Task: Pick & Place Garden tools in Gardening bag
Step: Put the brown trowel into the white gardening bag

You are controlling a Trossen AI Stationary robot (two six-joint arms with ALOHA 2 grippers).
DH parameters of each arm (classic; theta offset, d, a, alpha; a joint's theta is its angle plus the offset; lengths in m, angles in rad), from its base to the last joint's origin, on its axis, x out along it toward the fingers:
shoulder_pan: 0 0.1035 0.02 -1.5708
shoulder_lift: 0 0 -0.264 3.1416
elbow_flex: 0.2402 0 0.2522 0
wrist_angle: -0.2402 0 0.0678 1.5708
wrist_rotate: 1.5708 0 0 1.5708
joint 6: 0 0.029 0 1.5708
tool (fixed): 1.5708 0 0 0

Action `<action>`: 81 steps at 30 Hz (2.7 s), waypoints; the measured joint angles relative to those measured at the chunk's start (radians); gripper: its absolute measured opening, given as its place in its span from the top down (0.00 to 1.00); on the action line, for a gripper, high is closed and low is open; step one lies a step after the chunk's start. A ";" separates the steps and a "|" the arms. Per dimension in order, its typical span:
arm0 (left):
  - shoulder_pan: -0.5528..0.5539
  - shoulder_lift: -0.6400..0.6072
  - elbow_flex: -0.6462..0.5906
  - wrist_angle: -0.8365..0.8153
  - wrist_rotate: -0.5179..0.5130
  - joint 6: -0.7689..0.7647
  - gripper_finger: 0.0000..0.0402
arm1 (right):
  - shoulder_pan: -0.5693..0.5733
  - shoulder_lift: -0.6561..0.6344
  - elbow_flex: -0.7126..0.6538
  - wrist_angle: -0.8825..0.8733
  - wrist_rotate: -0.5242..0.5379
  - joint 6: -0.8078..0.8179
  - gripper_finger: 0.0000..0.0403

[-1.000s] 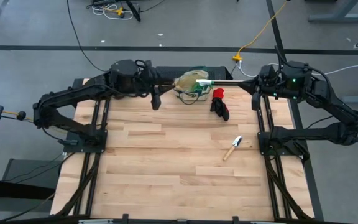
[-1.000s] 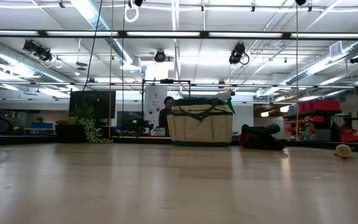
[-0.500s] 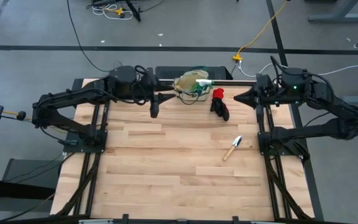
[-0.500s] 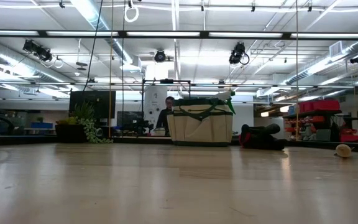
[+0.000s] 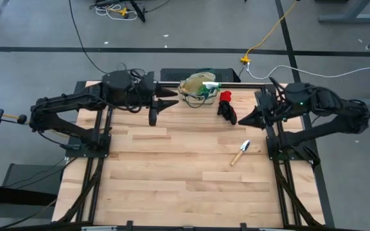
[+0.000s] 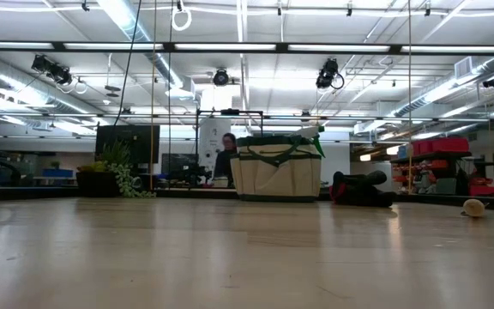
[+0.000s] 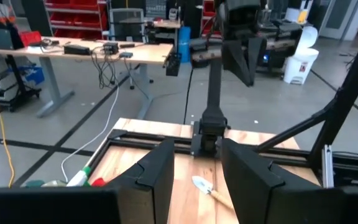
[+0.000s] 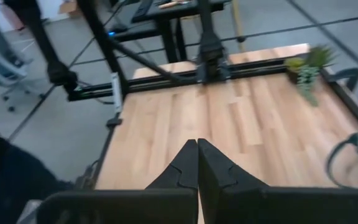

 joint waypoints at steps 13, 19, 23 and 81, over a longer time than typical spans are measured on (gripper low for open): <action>-0.002 -0.006 0.000 0.000 0.000 -0.026 0.65 | 0.121 0.016 0.000 0.023 0.004 -0.002 1.00; -0.019 -0.033 -0.001 -0.024 0.000 -0.026 0.67 | 0.124 0.015 0.000 0.023 0.020 -0.005 1.00; -0.030 -0.070 -0.001 -0.061 0.001 -0.027 0.74 | 0.124 0.015 0.000 -0.011 0.057 -0.007 1.00; -0.040 -0.352 0.000 -0.312 0.019 0.005 1.00 | 0.178 0.222 0.000 -0.239 0.085 -0.219 1.00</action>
